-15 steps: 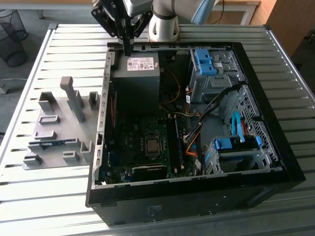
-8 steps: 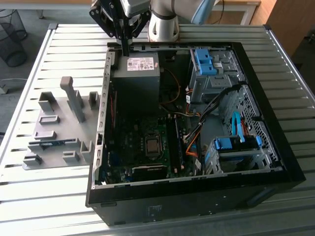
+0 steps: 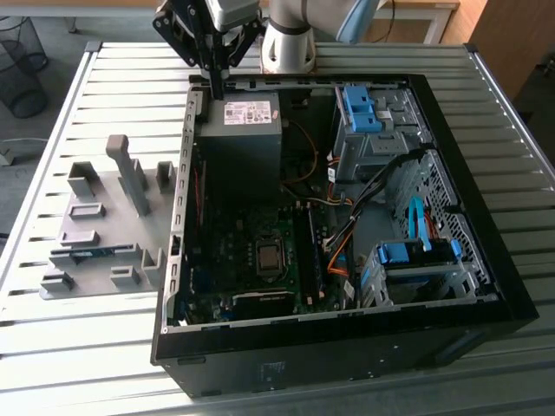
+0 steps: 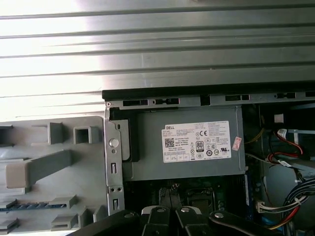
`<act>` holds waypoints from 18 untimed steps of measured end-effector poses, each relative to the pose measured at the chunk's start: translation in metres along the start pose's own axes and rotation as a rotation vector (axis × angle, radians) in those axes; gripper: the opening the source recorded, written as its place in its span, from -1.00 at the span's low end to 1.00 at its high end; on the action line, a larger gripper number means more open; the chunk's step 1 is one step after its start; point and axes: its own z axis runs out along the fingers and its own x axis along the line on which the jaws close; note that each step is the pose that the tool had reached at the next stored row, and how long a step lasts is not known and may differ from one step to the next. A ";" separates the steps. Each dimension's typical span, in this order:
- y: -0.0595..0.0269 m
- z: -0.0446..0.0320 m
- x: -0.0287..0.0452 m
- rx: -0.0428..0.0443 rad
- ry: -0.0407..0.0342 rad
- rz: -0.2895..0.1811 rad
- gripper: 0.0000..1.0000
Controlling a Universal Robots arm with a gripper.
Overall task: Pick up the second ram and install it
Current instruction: 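Reach for the second ram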
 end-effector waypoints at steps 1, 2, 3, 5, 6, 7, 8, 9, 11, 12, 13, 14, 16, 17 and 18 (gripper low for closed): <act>-0.0001 0.0001 0.0007 0.0000 0.0000 0.000 -0.80; -0.0001 0.0001 0.0014 0.0001 0.0000 0.000 -0.80; -0.0002 0.0001 0.0020 0.0000 0.0000 0.000 -0.80; -0.0002 0.0002 0.0032 0.0000 0.0000 0.000 -0.80; -0.0003 0.0003 0.0038 0.0001 0.0000 0.000 -0.80; -0.0003 0.0003 0.0044 0.0001 0.0000 0.000 -0.80; -0.0004 0.0004 0.0049 0.0001 0.0000 0.000 -0.80; -0.0004 0.0004 0.0056 0.0001 0.0000 0.000 -0.80; -0.0005 0.0005 0.0067 0.0001 0.0000 0.000 -0.80; -0.0006 0.0006 0.0073 0.0001 0.0000 0.000 -0.80; -0.0006 0.0006 0.0079 0.0001 0.0000 0.000 -0.80; -0.0007 0.0007 0.0084 0.0001 0.0000 0.000 -0.80; -0.0007 0.0008 0.0095 0.0001 0.0000 0.000 -0.80; -0.0008 0.0009 0.0100 0.0001 0.0000 0.000 -0.80; -0.0008 0.0009 0.0105 0.0001 0.0001 0.000 -0.80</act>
